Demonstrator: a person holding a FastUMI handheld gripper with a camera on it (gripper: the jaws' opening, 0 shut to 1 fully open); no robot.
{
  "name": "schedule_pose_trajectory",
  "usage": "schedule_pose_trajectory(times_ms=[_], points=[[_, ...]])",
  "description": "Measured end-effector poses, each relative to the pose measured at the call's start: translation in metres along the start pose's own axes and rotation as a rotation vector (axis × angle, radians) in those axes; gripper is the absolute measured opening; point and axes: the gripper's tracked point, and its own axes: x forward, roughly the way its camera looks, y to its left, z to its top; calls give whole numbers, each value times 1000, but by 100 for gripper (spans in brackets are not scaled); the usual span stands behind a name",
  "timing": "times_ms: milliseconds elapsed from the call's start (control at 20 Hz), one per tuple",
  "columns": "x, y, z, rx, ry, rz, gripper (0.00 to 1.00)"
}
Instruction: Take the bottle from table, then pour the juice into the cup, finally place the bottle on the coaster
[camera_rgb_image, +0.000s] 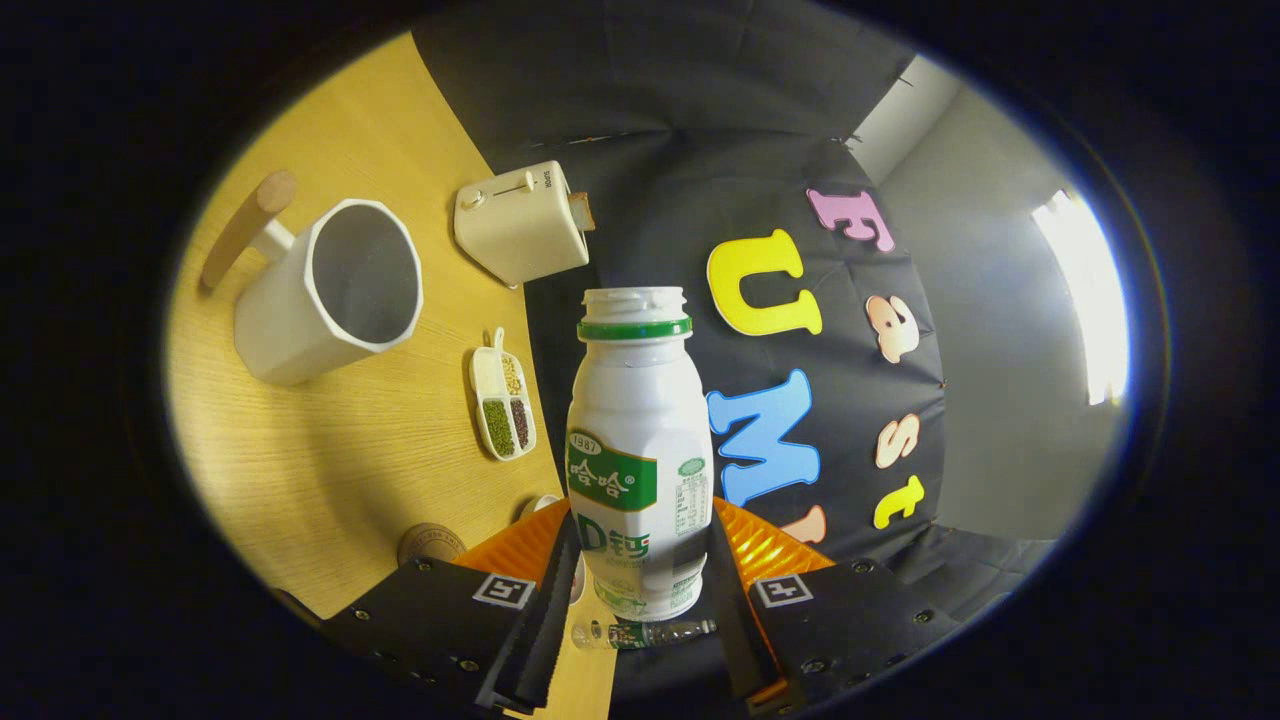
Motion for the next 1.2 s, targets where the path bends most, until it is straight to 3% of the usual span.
schedule_pose_trajectory(times_ms=[1200], points=[[-1, 3, 19, -187, -28, -54, 65]])
